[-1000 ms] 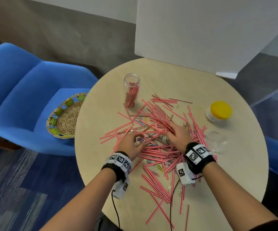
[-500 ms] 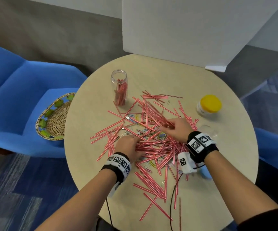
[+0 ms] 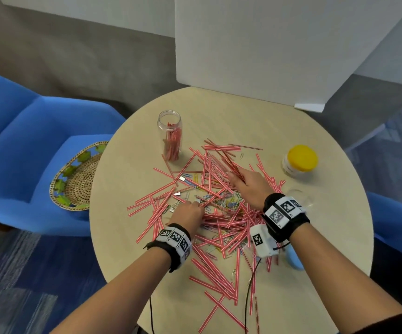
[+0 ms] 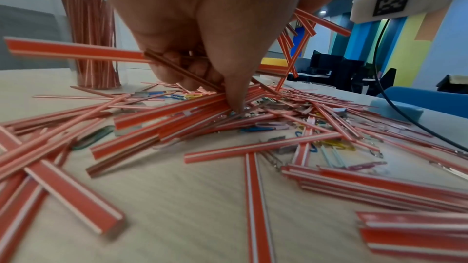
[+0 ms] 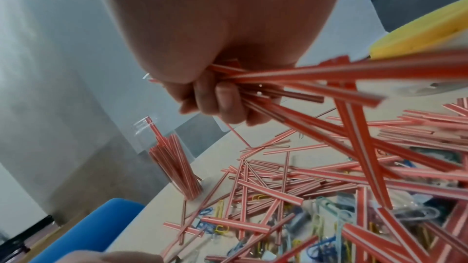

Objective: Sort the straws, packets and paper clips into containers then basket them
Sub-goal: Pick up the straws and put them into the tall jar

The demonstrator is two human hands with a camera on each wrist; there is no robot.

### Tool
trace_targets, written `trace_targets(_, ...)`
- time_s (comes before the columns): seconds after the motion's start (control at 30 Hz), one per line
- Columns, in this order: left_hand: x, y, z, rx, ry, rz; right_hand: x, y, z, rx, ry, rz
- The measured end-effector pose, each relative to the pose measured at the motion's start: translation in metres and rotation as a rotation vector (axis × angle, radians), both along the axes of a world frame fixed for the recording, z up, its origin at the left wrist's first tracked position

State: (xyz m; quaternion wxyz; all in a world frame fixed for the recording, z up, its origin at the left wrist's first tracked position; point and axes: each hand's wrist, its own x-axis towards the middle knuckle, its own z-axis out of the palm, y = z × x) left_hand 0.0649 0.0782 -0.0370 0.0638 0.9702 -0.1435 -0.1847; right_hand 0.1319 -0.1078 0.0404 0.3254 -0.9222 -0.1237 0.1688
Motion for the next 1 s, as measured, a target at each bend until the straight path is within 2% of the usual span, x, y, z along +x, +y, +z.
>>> trace_targets(0.2,0.009,0.013,0.011,-0.085,-0.025,0.009,0.008,0.0,-0.002,0.274,0.119,-0.155)
trace_targets(0.43,0.022,0.018,0.035,-0.278,-0.021,0.055,0.019,-0.005,-0.002,0.426,0.289,-0.22)
trace_targets(0.47,0.023,0.018,0.036,-0.315,-0.02,0.073,0.019,-0.006,-0.002,0.388,0.278,-0.223)
trace_targets(0.57,0.027,0.017,0.037,-0.44,-0.005,0.13,0.02,-0.011,-0.004,0.026,0.114,-0.147)
trace_targets(0.6,0.028,0.017,0.036,-0.475,0.008,0.158,0.02,-0.013,-0.005,-0.033,0.073,-0.163)
trace_targets(0.7,0.032,0.018,0.035,-0.541,0.061,0.257,0.021,-0.015,-0.003,-0.033,-0.023,-0.215)
trace_targets(0.77,0.034,0.02,0.038,-0.651,0.137,0.33,0.023,-0.017,0.0,-0.034,-0.063,-0.224)
trace_targets(0.9,0.034,0.02,0.041,-0.959,0.286,0.559,0.027,-0.021,0.002,0.064,-0.064,-0.36)
trace_targets(1.0,0.038,0.02,0.043,-1.028,0.286,0.685,0.031,-0.024,0.007,0.094,-0.049,-0.383)
